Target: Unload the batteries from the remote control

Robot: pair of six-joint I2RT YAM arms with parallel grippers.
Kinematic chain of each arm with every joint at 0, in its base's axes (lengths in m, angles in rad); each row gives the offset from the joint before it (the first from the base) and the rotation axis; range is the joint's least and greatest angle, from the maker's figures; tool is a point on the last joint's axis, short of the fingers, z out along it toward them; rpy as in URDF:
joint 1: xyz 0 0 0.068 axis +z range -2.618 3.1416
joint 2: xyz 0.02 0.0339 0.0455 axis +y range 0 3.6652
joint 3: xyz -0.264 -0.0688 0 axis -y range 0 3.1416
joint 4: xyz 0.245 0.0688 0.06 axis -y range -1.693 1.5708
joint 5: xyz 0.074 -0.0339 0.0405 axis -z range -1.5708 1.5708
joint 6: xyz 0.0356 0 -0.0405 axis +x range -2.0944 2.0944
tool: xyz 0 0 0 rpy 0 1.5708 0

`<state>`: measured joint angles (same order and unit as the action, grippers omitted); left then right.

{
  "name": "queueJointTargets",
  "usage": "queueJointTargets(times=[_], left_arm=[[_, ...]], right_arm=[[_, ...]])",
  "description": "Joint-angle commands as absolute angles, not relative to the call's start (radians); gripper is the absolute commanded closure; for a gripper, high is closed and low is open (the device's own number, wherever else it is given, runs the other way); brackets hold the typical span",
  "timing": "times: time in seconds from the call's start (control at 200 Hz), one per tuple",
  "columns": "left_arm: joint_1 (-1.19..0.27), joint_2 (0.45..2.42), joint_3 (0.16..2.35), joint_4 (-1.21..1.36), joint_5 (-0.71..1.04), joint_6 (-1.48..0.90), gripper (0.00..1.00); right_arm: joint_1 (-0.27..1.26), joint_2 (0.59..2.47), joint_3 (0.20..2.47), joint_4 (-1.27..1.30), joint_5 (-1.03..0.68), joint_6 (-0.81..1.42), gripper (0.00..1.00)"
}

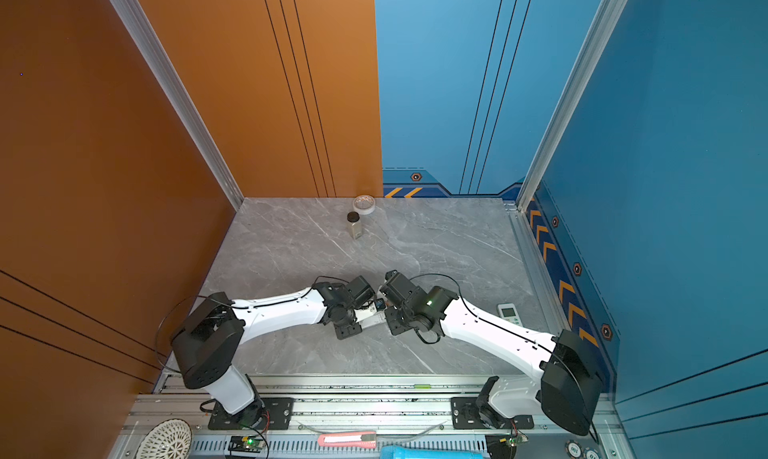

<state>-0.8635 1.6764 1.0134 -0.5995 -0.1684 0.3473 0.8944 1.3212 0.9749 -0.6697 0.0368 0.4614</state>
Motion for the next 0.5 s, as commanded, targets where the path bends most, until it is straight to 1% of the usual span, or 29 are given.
queueJointTargets(times=[0.0,0.225,0.32,0.47,0.491], left_arm=[[-0.868,1.637,0.992,-0.613,-0.169,0.328,0.66],[-0.882,1.588,0.962,-0.612,-0.163,0.305,0.62],[-0.899,1.564,0.962,-0.606,-0.162,0.296,0.61],[-0.909,1.554,0.947,-0.605,-0.151,0.275,0.6],[-0.91,1.554,0.944,-0.606,-0.145,0.272,0.6]], right_arm=[[0.879,1.266,0.959,-0.719,0.065,0.482,1.0],[0.792,1.15,0.943,-0.731,0.069,0.511,1.0],[0.754,1.142,0.952,-0.745,0.082,0.519,1.0],[0.708,1.149,0.955,-0.741,0.163,0.581,1.0],[0.675,1.153,0.955,-0.734,0.17,0.586,1.0]])
